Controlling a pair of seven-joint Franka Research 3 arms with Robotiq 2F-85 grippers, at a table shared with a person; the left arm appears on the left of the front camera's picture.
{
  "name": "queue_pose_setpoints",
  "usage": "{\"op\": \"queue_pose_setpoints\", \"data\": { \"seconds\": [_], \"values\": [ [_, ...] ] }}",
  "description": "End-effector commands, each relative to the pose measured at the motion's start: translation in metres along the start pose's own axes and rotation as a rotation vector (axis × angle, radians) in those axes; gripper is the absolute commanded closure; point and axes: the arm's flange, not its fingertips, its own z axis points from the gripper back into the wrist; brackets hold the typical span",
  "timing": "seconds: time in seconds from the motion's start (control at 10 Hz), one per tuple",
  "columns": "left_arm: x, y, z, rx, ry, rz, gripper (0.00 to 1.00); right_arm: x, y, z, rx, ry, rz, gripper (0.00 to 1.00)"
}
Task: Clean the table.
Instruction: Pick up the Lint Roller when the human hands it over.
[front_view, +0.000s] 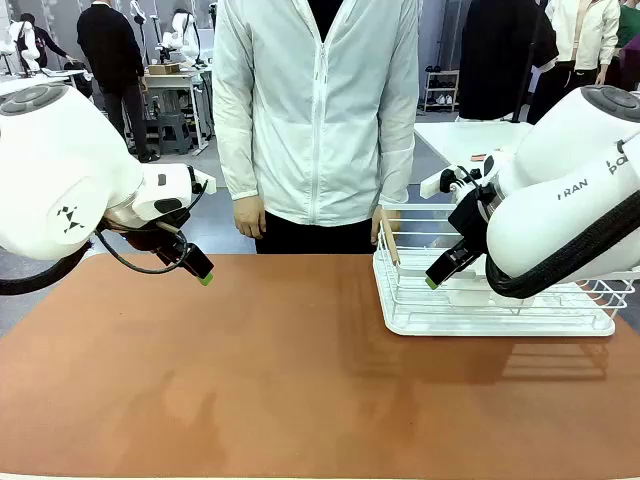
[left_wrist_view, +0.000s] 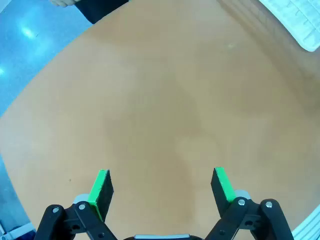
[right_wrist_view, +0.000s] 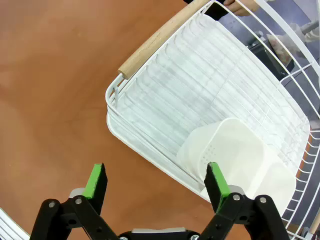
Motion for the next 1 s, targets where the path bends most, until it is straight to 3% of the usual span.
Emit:
{"op": "queue_pose_setpoints", "data": {
  "seconds": [0.0, 0.9],
  "values": [
    [0.0001, -0.0002, 0.0, 0.0, 0.0, 0.0, 0.0, 0.0, 0.0, 0.0, 0.0, 0.0, 0.0, 0.0],
    [0.0001, -0.0002, 0.0, 0.0, 0.0, 0.0, 0.0, 0.0, 0.0, 0.0, 0.0, 0.0, 0.0, 0.0]
  ]
}}
